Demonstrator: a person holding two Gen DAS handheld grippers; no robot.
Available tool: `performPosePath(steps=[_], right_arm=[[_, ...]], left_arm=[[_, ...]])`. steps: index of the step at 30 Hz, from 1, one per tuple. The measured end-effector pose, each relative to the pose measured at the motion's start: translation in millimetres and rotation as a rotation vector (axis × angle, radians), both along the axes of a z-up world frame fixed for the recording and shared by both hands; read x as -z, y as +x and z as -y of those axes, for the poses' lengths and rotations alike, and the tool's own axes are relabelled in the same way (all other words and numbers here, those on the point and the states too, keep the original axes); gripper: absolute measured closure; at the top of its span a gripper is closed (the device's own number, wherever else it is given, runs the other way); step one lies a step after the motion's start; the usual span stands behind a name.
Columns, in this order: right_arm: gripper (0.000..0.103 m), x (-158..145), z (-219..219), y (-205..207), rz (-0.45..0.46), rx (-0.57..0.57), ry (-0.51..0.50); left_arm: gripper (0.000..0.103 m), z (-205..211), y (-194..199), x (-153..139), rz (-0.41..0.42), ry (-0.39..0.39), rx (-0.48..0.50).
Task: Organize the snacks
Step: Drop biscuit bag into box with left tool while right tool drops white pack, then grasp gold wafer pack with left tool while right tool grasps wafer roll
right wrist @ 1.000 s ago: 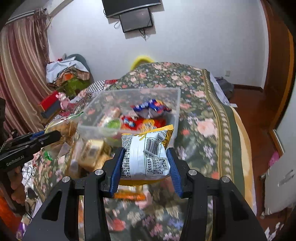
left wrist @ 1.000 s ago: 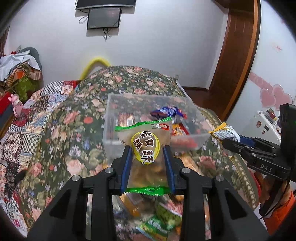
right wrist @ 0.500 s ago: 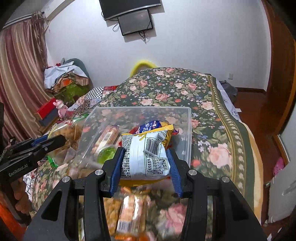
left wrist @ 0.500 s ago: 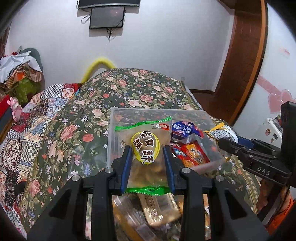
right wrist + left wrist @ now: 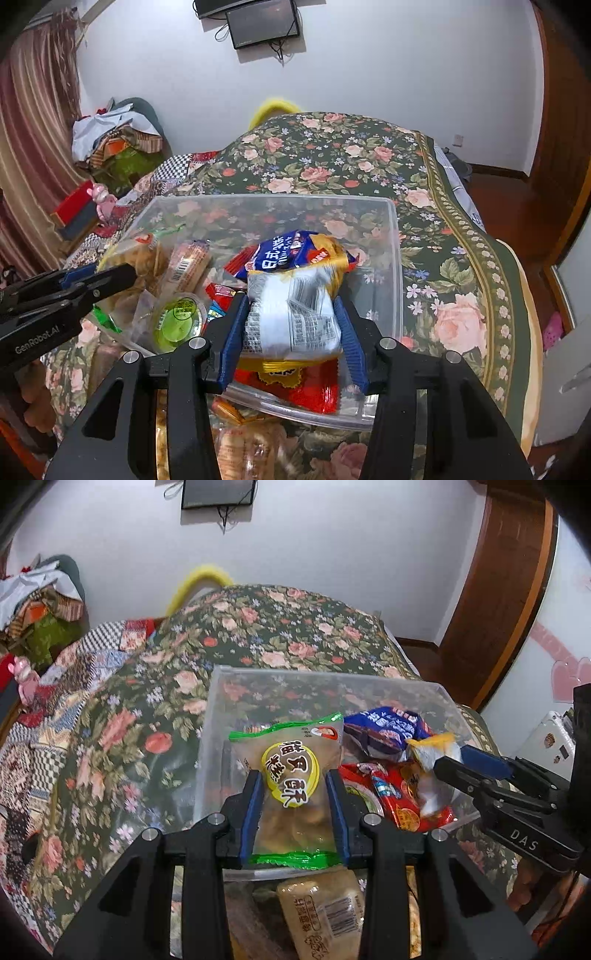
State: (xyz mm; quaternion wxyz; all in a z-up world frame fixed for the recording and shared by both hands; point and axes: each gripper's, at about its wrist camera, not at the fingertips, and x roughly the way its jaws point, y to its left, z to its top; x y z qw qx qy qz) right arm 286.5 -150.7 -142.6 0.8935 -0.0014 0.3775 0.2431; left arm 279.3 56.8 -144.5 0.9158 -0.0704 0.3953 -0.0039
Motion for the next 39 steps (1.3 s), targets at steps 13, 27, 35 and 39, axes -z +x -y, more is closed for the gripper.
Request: performPosePath(steps=[13,27,35,39], right_arm=[[0.041,-19.2,9.3,-26.7,0.046,-0.005,-0.011],[0.041,5.2,12.4,-72.2,-0.021,-0.069,-0.064],[0.041,37.3,13.5,-81.5,-0.119,-0.084,-0.091],[0.041,49.4,11.6,-80.5,-0.154,-0.086,-0.105]], left_arm=[[0.068,-5.0,-37.3,-22.5,0.028,0.021,0.007],[0.056,-13.2,-90.9,8.6,-0.064,0.029,0.000],[0.048,-13.2,-103.1,50.0,-0.144,0.035,0.002],[0.042,-16.7,-107.8,53.2,-0.131,0.049,0.000]])
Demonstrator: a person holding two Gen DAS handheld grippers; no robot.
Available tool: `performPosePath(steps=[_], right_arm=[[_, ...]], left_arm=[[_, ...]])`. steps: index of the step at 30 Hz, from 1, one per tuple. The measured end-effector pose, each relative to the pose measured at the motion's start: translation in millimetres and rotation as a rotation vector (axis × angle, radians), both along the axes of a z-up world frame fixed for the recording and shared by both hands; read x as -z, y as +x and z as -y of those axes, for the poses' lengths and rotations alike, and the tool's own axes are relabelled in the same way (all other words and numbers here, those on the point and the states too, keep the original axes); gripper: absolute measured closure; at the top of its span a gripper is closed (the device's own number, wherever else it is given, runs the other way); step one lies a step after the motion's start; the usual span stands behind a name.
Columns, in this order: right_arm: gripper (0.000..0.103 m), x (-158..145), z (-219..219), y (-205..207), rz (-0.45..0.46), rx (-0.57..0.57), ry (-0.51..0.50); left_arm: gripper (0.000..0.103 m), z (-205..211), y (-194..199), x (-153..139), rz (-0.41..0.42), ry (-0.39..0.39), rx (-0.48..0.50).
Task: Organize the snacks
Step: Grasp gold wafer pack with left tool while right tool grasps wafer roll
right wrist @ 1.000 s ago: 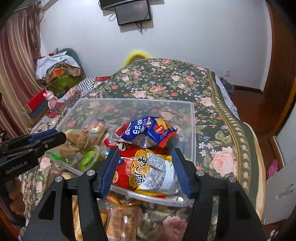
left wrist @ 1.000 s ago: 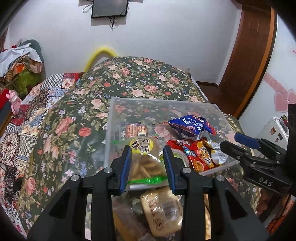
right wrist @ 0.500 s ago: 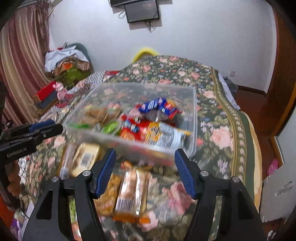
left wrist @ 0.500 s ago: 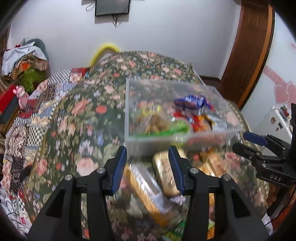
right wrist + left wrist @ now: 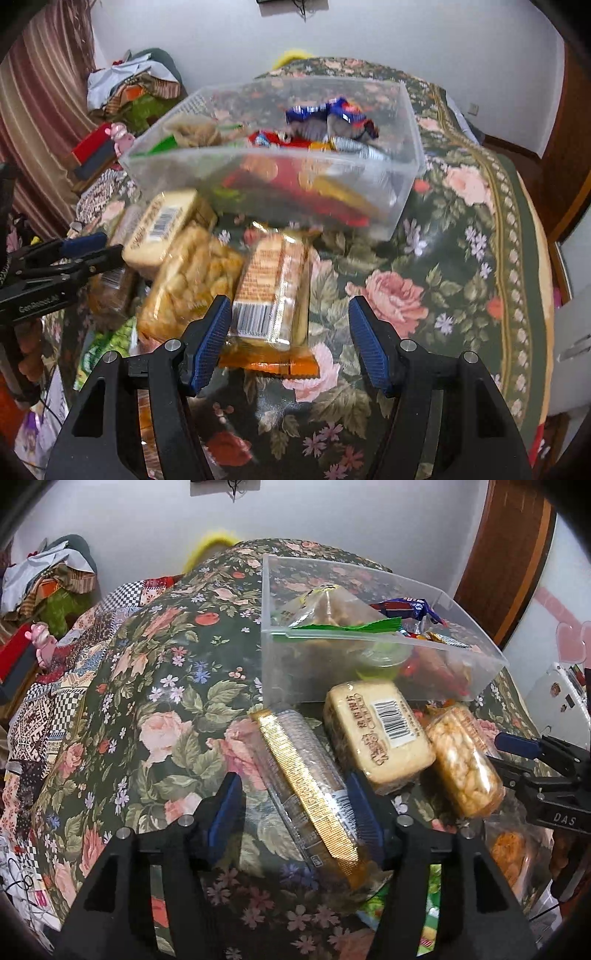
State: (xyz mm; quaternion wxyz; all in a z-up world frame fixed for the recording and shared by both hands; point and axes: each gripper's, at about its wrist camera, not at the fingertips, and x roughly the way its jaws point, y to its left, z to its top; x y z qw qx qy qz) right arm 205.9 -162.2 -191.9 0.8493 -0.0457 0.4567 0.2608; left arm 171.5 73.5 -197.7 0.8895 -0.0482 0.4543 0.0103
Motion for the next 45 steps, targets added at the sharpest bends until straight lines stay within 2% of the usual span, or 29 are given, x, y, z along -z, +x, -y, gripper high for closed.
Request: performPosePath(steps=[6,10,13,14,19,23,36,45], right_arm=[[0.041,3.8,-3.6,2.4,-0.008,0.003,0.001],[0.041,5.4,-8.2,3.6,-0.006,0.007,0.003],[0.054,8.6,-9.4,7.0,-0.029,-0.002,0.021],[0.062,9.9,-10.1,8.8,-0.034,-0.004,0.019],[0.069,8.4,-4.4,5.2,-0.030,0.005,0.044],[0.080,2.0,4.4,0.0,-0.017,0.008,0.070],[0.080,-37.4,17.3,-14.7,0.077,0.020,0.124],[0.080,-71.6,14.2,-7.4,0.169,0.024,0.164]], left_arm=[[0.041,-0.1,5.3,11.0,-0.039,-0.040,-0.011],[0.048,8.5,7.4,16.6,-0.031,0.000,-0.013],[0.058,12.1,5.4,17.4,-0.020,0.019,-0.016],[0.062,12.3,4.1,17.0,-0.016,0.021,-0.018],[0.066,10.5,-3.1,13.5,-0.008,0.033,-0.010],[0.068,7.4,-13.2,4.1,0.006,0.029,-0.008],[0.068,8.8,-37.9,-54.5,0.125,0.015,0.000],[0.068,8.7,-24.0,-90.9,0.203,0.000,0.011]])
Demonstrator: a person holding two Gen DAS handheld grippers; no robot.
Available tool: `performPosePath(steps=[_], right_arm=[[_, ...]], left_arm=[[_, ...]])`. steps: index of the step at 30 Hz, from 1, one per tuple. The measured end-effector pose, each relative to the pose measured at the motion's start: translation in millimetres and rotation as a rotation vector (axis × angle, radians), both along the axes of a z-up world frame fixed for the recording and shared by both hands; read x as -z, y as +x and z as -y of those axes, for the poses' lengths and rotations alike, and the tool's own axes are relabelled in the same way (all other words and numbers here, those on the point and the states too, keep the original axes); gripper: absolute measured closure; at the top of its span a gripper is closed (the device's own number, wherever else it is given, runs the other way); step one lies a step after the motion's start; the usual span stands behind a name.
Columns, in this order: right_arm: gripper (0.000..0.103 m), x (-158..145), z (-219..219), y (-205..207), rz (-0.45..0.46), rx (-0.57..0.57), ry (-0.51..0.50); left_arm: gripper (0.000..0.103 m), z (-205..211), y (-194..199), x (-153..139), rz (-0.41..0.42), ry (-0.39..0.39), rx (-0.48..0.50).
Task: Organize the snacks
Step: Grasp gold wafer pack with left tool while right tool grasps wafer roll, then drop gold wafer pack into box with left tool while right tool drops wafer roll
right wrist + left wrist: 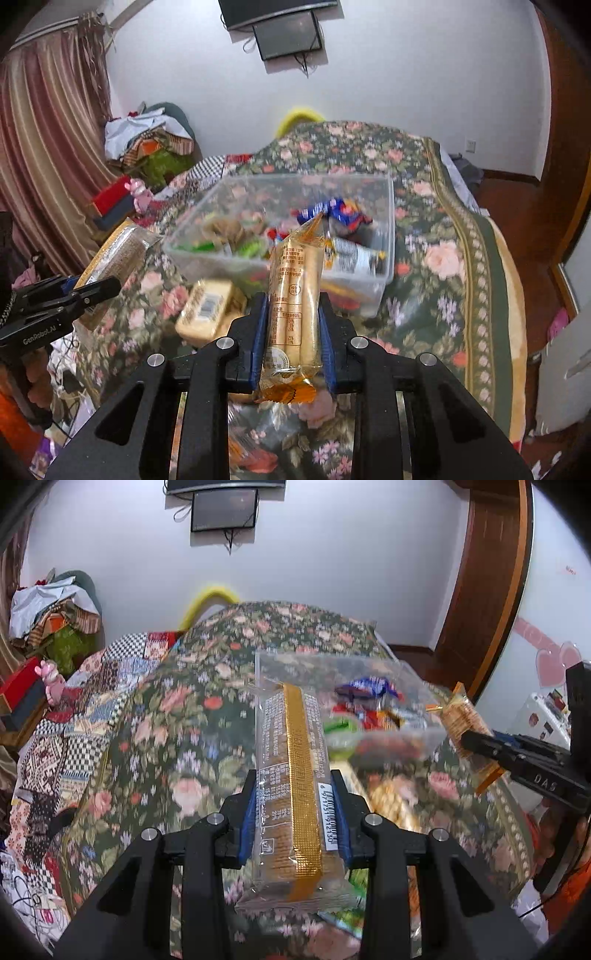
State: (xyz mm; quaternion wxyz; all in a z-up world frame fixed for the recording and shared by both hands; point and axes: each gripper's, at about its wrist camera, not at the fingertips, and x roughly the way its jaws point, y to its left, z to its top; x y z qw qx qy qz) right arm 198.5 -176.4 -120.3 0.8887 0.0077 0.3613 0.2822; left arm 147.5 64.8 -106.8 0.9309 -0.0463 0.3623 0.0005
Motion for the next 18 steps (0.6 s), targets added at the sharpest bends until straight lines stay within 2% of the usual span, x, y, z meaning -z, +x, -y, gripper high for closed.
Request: performPosePath(steps=[8,18], right_arm=[[0.080,-14.3,-13.2,18.6,0.042,-0.007,0.023],[0.080,-12.8,-36.0,55.7,0.029,-0.002,0.023]], left_arm=[[0.068,-1.3,31.4,-15.0,0.040,-0.009,-0.001],[0.068,-4.1,86.3,-7.1,0.012,-0.066,-0.011]])
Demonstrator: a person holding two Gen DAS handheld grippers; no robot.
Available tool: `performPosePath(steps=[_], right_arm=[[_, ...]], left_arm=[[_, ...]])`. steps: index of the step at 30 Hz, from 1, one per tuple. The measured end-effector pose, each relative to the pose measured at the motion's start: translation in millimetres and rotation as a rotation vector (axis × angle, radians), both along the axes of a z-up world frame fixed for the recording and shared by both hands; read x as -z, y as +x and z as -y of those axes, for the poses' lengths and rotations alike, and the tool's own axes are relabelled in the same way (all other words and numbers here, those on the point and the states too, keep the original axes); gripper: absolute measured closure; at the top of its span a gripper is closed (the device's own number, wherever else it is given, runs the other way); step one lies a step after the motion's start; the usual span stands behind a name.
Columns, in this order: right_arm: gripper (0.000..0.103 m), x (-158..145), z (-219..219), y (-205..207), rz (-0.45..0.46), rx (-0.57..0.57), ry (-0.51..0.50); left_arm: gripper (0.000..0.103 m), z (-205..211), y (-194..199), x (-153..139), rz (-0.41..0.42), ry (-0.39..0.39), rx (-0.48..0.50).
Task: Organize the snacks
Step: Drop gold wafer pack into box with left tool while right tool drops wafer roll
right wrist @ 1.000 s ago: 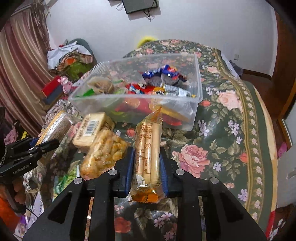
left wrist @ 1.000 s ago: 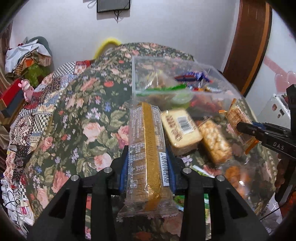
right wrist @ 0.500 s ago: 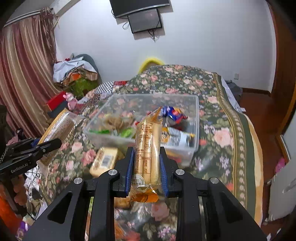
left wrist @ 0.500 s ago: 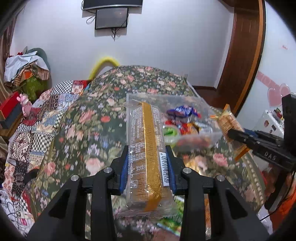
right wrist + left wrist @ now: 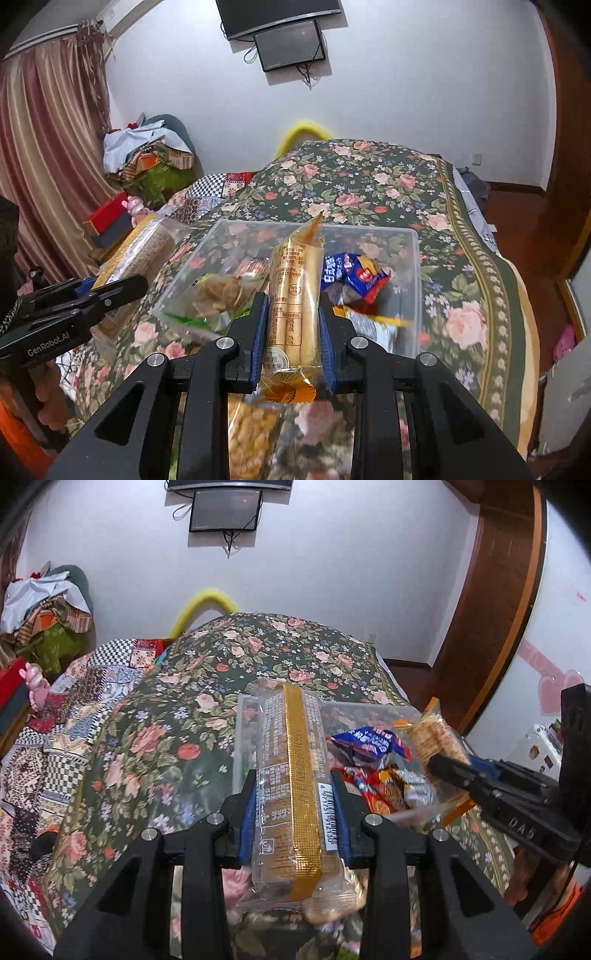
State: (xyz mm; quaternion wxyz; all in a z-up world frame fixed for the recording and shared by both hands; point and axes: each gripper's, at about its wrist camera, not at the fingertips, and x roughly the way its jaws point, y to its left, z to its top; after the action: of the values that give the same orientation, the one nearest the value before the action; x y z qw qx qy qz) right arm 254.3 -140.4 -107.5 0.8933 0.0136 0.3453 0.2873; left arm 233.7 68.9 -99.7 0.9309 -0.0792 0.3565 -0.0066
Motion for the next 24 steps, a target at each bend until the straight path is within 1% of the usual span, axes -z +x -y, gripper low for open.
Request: performPosePath(steps=[4,6,8,12,16,19,24], right_arm=[[0.080,3.1,-10.1,13.4,-0.012,-0.009,-0.008],[0.080,6.0,-16.5,20.1,-0.024,-0.017,-0.012],[0.080,9.3,-23.6,27.2,-0.029,-0.017,-0.029],[0.080,15.5,-34.3,40.6,-0.048,-0.026,-0.056],[0.080,19.9,-40.4,48.4,-0.054,-0.023,-0.092],[0.080,20.8,-41.3,50.8,-0.054,-0.029,-0.112],[0.079,21.8,-39.7,50.7,-0.061,-0.040,-0.124]], left_arm=[[0.068,4.5,21.8,4.1,-0.011,0.002,-0.001],[0.068,5.3,30.6,5.3,-0.018,-0.010,0.003],[0.068,6.9,41.3,8.1,-0.030,-0.027,0.008],[0.068,11.4,59.8,15.7,-0.058,-0.028,0.018],[0.068,11.0,75.6,25.5,-0.096,-0.071,0.025],[0.068,10.8,82.0,31.4,-0.117,-0.086,0.025],[0.068,16.2,82.7,34.5,-0.117,-0.055,0.023]])
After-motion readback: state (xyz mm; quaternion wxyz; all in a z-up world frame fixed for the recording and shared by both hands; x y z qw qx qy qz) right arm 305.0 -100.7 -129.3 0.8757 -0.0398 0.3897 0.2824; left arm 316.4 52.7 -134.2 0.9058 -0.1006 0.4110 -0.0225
